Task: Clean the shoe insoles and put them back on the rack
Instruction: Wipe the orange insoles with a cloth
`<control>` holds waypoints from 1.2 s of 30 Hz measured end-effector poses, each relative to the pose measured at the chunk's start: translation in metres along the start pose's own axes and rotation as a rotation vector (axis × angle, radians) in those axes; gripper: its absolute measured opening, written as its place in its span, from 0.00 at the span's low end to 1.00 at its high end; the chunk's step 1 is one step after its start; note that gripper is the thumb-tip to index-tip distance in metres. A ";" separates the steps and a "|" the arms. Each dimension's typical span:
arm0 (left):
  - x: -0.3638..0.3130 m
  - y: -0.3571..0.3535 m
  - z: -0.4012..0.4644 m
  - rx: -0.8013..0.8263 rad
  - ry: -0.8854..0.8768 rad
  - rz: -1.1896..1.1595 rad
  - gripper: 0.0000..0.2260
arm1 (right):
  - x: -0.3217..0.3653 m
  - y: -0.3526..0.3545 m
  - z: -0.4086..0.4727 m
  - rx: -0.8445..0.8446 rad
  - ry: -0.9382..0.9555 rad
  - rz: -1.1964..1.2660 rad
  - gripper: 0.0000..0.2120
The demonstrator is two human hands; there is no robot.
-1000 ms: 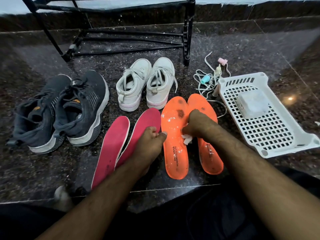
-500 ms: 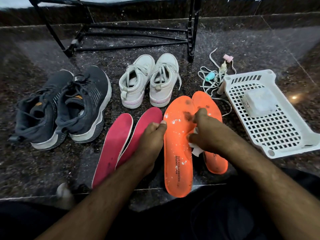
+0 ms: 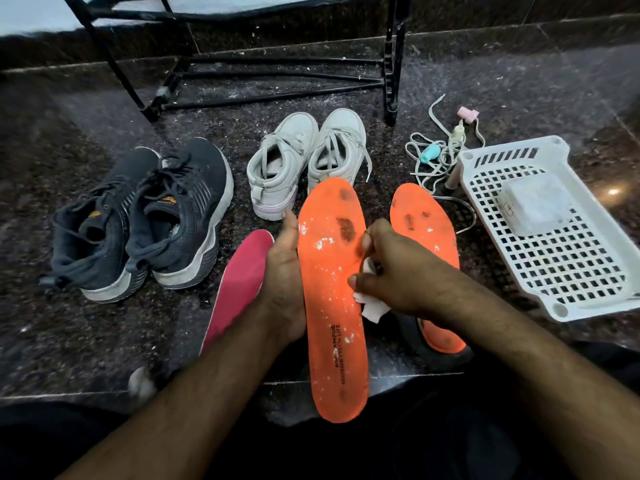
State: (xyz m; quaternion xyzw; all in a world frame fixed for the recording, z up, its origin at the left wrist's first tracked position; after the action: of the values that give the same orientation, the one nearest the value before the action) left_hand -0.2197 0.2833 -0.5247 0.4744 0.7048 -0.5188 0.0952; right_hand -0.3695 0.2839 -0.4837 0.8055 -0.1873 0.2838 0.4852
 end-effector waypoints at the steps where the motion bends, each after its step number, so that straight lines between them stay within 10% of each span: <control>1: -0.002 -0.001 -0.001 0.006 0.002 -0.006 0.41 | 0.000 0.000 0.000 0.004 0.019 0.003 0.18; 14: 0.000 -0.007 -0.002 0.081 0.050 -0.042 0.32 | -0.012 0.039 0.007 -0.433 0.166 0.154 0.06; 28: 0.009 -0.014 -0.010 0.170 0.240 0.072 0.25 | -0.010 0.034 0.013 -0.368 0.214 -0.187 0.13; 36: 0.012 -0.010 -0.004 0.131 0.183 0.007 0.40 | -0.002 0.027 0.009 -0.365 0.330 -0.130 0.09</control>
State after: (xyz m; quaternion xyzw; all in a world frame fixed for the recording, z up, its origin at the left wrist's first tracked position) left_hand -0.2322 0.2930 -0.5243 0.5274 0.6734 -0.5180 0.0013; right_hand -0.3836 0.2635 -0.4702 0.6577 -0.1015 0.3410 0.6640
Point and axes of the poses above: each hand's wrist, its own z-axis towards the middle knuckle, its own y-axis out of the back of the hand, x = y × z, the point moved 1 cm from there along z, towards the middle knuckle, and after that the axes turned 3 degrees about x, right-handed, at the moved point
